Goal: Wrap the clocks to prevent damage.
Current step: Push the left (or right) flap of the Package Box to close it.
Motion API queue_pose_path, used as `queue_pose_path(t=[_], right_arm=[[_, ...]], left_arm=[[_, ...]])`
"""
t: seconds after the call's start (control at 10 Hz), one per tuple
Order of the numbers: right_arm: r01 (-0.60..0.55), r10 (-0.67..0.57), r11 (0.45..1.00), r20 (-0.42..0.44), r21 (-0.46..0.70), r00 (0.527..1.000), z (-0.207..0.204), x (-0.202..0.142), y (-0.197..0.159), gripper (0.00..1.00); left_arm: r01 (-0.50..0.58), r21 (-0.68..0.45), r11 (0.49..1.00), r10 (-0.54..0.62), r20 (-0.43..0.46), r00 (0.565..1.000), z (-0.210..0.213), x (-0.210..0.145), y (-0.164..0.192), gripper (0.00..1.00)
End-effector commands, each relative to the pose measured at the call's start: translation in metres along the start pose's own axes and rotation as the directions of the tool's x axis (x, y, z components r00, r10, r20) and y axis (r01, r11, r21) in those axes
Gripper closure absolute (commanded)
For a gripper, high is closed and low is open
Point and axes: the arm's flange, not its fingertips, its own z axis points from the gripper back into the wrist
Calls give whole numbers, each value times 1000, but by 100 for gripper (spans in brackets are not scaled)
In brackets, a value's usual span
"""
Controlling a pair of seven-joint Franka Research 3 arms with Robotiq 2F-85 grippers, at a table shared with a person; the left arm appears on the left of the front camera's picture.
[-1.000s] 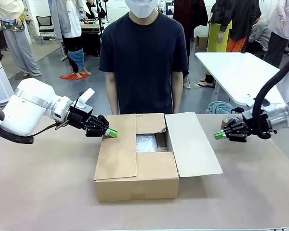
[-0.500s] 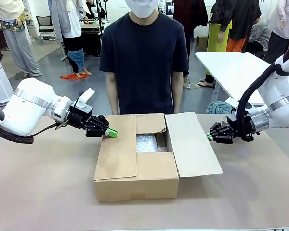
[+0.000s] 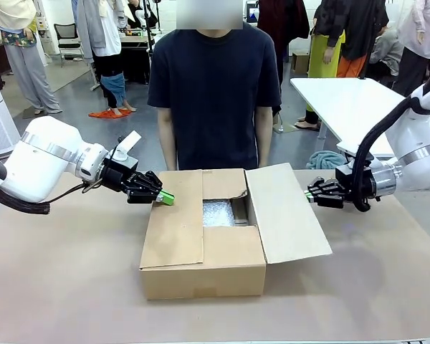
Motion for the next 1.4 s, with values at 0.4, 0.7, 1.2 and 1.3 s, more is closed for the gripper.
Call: queue_pose_path(t=[0.4,0.7,1.2,1.3], right_arm=[[-126,126,992,34,-14,991,-46,35,5,99],[-194,195,981,45,-24,980,-48,60,18,99],[-215,215,976,46,17,976,-76,69,17,99],[-230,229,973,41,34,973,-87,76,18,99]], left_arm=[[-5,1,1000,5,-2,1000,-3,-3,2,100],[-5,1,1000,5,-2,1000,-3,-3,2,100],[-5,1,1000,5,-2,1000,-3,-3,2,100],[-5,1,1000,5,-2,1000,-3,-3,2,100]])
